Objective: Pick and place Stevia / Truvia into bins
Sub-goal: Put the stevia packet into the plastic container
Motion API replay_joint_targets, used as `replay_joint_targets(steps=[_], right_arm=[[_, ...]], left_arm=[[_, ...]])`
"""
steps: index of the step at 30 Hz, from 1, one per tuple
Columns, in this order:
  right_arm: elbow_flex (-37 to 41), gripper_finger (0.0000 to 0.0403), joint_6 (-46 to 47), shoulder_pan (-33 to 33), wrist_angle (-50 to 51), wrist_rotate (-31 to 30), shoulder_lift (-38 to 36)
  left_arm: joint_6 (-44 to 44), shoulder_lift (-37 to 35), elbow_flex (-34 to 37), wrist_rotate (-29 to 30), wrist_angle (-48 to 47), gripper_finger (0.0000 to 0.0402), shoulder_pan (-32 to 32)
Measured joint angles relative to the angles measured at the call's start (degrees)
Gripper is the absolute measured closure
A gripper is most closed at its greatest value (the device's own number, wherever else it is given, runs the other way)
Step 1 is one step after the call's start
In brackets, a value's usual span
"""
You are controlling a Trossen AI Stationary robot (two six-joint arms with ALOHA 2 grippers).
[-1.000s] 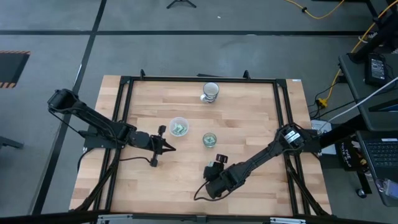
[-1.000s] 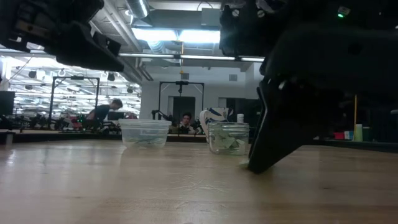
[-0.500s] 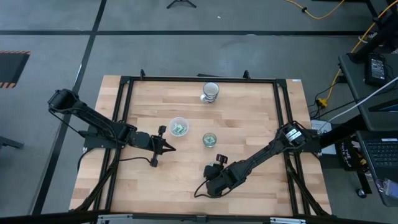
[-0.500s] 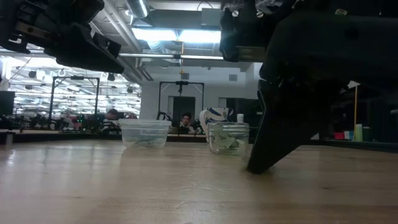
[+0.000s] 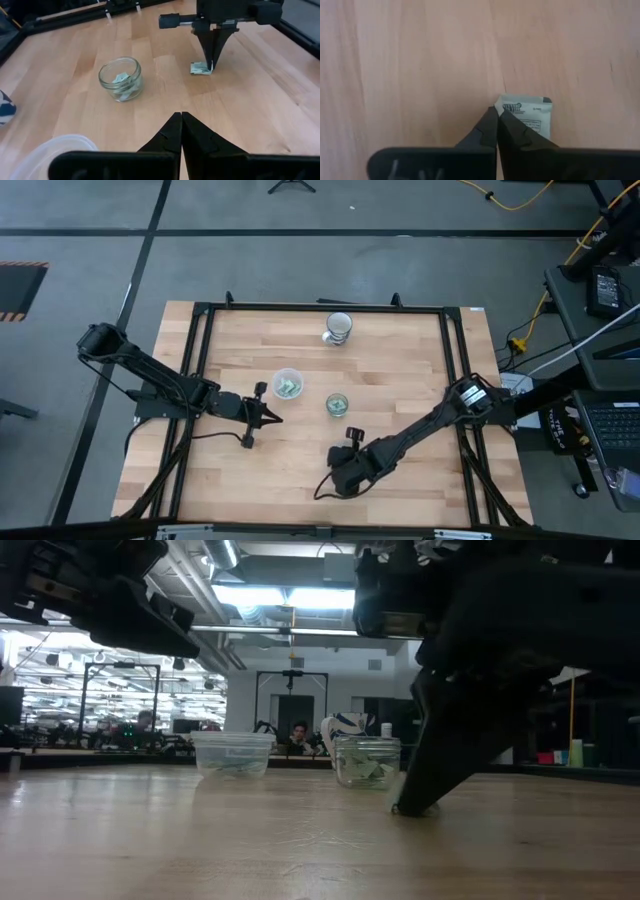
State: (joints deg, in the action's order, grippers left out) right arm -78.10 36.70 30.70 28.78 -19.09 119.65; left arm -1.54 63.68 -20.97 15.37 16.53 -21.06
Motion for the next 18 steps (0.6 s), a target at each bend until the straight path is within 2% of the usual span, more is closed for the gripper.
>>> replay_joint_targets(steps=[5, 10, 18], right_arm=[[0.1, 0.0401, -6.3, 0.1, 0.1, 0.7, -3.2], [0.1, 0.0402, -10.2, 0.0, 0.6, -0.5, -5.6], [0.0, 0.0403, -17.3, -0.1, 1.7, -2.8, -9.7]], left_arm=[[5.4, 0.0, 0.0, -1.4, 0.0, 0.0393, 0.0], [5.9, 0.0, 0.0, -2.5, 0.5, 0.0381, 0.0], [4.5, 0.0, 0.0, -1.5, 6.9, 0.0328, 0.0]])
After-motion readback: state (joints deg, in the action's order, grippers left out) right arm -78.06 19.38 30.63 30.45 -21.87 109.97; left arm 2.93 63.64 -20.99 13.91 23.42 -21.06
